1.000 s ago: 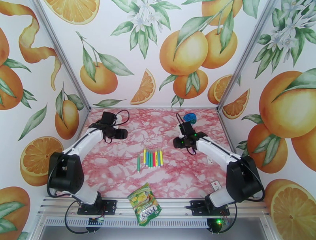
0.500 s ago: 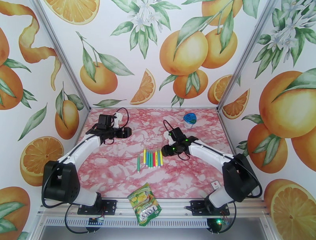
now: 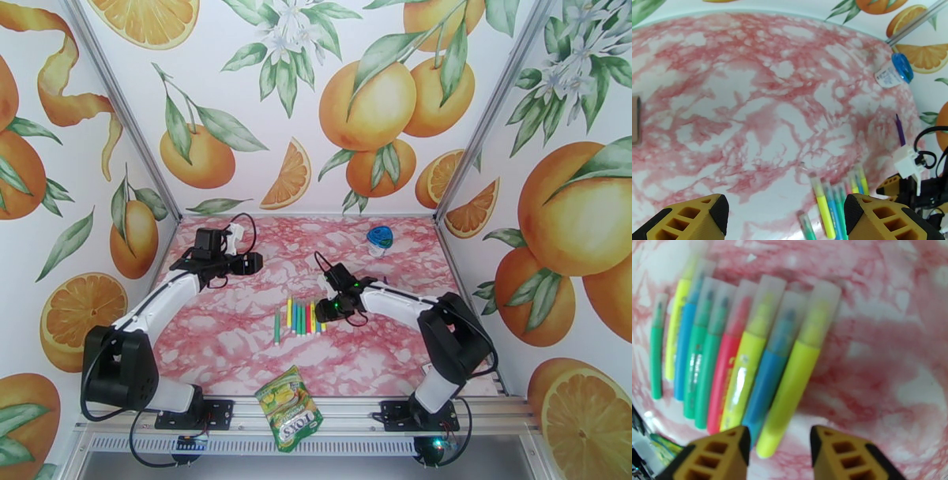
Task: Open the pen caps
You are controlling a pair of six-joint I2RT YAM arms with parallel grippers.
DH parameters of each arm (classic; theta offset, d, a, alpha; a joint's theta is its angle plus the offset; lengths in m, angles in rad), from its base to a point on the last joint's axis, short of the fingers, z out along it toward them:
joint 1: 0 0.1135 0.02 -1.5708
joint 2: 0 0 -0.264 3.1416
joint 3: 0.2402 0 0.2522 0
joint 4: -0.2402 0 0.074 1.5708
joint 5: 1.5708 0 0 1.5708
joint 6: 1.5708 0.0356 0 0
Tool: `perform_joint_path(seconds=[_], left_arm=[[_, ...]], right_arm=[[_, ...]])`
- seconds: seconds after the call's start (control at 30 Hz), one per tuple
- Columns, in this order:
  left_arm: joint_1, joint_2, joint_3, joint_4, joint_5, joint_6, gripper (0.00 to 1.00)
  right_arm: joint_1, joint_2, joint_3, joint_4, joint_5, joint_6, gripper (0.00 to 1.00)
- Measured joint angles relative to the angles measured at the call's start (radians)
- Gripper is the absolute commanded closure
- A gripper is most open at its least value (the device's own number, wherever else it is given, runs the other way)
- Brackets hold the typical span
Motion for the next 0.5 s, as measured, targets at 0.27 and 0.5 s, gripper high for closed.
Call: perform_joint_path(seconds=[0.27,0.5], left_arm=[[0.000,0.000,-0.002,0.000,-0.005,0.000,0.19],[0.000,0.000,-0.003,-0.001,-0.009,0.001,0.19]], right_arm=[[0.000,0.037,0.016,0.000,0.022,0.010,0.57],[0.008,0.065,0.050,-0.023,0.071,0.018,0.58]])
